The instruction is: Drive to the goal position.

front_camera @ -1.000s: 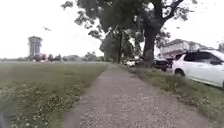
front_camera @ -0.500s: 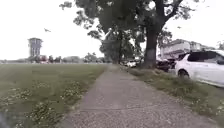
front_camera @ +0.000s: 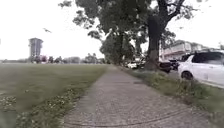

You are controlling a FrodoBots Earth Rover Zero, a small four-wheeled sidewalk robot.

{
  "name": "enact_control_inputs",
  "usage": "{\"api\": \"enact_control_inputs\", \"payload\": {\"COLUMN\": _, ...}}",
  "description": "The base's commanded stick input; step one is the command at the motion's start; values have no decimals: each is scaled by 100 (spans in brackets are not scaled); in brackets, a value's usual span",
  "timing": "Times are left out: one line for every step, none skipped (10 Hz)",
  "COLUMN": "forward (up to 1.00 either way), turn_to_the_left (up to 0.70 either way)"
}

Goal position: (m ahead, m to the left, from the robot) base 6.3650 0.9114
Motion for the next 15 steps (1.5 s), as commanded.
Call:
{"api": "enact_control_inputs", "payload": {"forward": 70, "turn_to_the_left": 0}}
{"api": "enact_control_inputs", "payload": {"forward": 70, "turn_to_the_left": 0}}
{"api": "enact_control_inputs", "payload": {"forward": 70, "turn_to_the_left": 0}}
{"api": "enact_control_inputs", "payload": {"forward": 70, "turn_to_the_left": 0}}
{"api": "enact_control_inputs", "payload": {"forward": 70, "turn_to_the_left": 0}}
{"api": "enact_control_inputs", "payload": {"forward": 70, "turn_to_the_left": 0}}
{"api": "enact_control_inputs", "payload": {"forward": 70, "turn_to_the_left": -8}}
{"api": "enact_control_inputs", "payload": {"forward": 70, "turn_to_the_left": -33}}
{"api": "enact_control_inputs", "payload": {"forward": 70, "turn_to_the_left": -35}}
{"api": "enact_control_inputs", "payload": {"forward": 70, "turn_to_the_left": -8}}
{"api": "enact_control_inputs", "payload": {"forward": 70, "turn_to_the_left": 0}}
{"api": "enact_control_inputs", "payload": {"forward": 70, "turn_to_the_left": 0}}
{"api": "enact_control_inputs", "payload": {"forward": 70, "turn_to_the_left": 0}}
{"api": "enact_control_inputs", "payload": {"forward": 70, "turn_to_the_left": 0}}
{"api": "enact_control_inputs", "payload": {"forward": 70, "turn_to_the_left": 0}}
